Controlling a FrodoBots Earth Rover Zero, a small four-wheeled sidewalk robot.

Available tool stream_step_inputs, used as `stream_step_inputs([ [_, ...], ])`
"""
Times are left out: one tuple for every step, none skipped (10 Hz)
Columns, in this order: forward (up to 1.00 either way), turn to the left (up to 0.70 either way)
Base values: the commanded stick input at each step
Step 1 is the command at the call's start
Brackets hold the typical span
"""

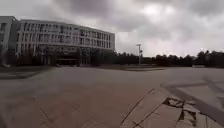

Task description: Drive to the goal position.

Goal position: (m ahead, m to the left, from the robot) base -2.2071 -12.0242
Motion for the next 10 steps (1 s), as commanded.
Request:
stream_step_inputs([
  [0.7,0.0],
  [0.7,0.0],
  [0.7,0.0],
  [0.7,0.0],
  [0.7,0.0],
  [0.7,0.0],
  [0.7,0.0],
  [0.7,0.0],
  [0.7,0.0],
  [0.7,0.0],
])
